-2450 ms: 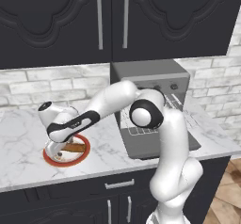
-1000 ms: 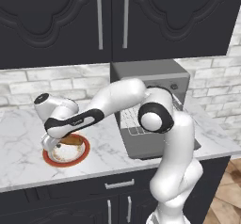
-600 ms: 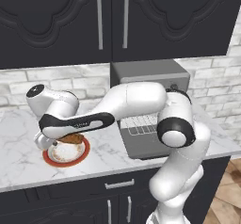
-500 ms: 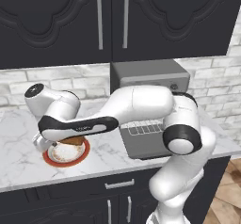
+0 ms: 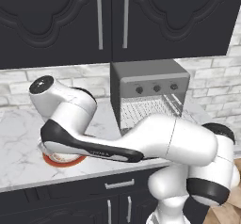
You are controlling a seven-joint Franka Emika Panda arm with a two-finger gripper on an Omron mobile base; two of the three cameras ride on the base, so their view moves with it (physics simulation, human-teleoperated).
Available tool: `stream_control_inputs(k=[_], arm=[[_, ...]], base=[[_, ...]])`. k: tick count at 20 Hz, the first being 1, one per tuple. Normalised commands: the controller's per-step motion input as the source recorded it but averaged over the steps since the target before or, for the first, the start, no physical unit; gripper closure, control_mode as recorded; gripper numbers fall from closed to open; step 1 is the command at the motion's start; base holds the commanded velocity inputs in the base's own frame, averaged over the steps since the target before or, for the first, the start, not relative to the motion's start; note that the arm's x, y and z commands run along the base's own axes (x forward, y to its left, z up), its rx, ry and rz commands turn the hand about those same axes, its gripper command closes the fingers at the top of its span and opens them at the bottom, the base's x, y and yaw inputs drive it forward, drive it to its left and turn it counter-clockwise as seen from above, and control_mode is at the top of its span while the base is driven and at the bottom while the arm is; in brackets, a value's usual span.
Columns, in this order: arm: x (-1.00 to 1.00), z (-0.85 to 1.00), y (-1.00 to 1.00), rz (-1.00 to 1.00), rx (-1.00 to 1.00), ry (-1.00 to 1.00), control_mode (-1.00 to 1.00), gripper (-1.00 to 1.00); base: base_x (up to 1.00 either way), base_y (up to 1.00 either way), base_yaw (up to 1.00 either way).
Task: Pull the toaster oven rack outwards. Pick up the baguette from the plate and place it on the toaster oven rack. Close the toaster oven door fully and set the temperature to the lowest setting.
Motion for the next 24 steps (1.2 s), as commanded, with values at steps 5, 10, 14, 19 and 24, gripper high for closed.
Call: stream_control_inputs(k=[5, 10, 14, 19, 24], arm=[[-0.34, 0.36, -0.98, -0.04, 0.08, -0.01, -1.0, 1.0], [-0.52, 0.15, -0.9, -0.02, 0.13, -0.05, -1.0, 1.0], [-0.06, 0.05, -0.94, 0.11, 0.11, -0.01, -1.0, 1.0], [0.03, 0.28, -0.92, 0.28, 0.04, 0.01, -1.0, 1.0], [0.18, 0.38, -0.83, 0.37, -0.01, 0.16, -1.0, 1.0]], base=[[0.0, 0.0, 0.0], [0.0, 0.0, 0.0], [0.0, 0.0, 0.0], [0.0, 0.0, 0.0], [0.0, 0.0, 0.0]])
